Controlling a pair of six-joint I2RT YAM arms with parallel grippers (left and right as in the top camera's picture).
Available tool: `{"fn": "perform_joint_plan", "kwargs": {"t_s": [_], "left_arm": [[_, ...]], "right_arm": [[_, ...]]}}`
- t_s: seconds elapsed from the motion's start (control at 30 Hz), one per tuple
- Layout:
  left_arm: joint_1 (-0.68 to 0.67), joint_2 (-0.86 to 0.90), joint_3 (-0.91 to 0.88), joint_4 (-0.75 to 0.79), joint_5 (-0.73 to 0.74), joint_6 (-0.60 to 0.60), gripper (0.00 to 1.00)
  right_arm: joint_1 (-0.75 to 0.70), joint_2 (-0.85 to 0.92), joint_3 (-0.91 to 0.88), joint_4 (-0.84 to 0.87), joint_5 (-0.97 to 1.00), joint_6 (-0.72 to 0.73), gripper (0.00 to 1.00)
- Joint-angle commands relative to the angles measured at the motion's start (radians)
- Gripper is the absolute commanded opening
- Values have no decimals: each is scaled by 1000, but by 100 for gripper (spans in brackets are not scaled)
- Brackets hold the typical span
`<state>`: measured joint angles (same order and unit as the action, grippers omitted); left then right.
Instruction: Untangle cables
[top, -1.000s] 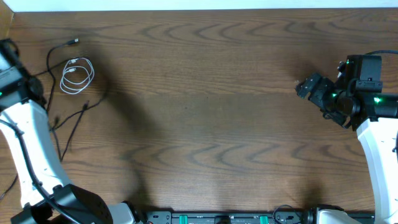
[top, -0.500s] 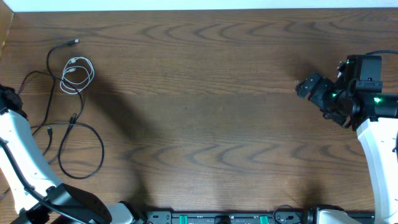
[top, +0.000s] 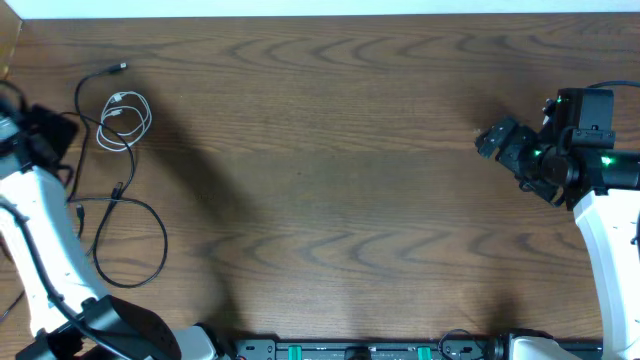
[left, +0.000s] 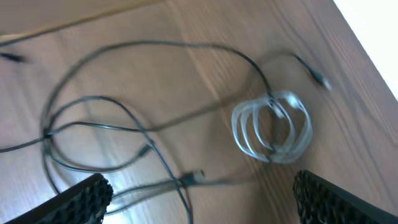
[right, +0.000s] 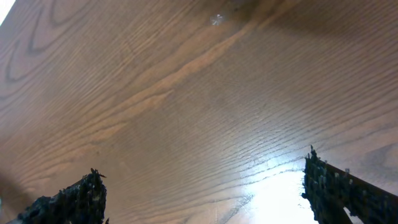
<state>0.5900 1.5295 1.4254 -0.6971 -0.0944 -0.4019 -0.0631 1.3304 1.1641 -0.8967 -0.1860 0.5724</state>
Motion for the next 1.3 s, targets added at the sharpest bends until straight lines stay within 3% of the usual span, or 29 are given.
{"fn": "perform_joint_plan", "kwargs": {"t_s": [0.0,0.27,0.67,0.83,1.27], "left_arm": [[-100,-14,3,-10,39,124,94],[-390,-14,3,-27,39,344,94],[-665,-13,-16,-139,125,476,94],[-678,-13,-16,-140,125,476,94],[-678,-13,-16,-140,125,476,94]], "right_arm": [[-1,-14,6,2,3,-13,99],[-1,-14,6,3,4,-90,99],[-1,-14,6,27,4,-310,99],[-1,-14,6,27,4,-391,99],[-1,-14,5,25,3,-394,99]]}}
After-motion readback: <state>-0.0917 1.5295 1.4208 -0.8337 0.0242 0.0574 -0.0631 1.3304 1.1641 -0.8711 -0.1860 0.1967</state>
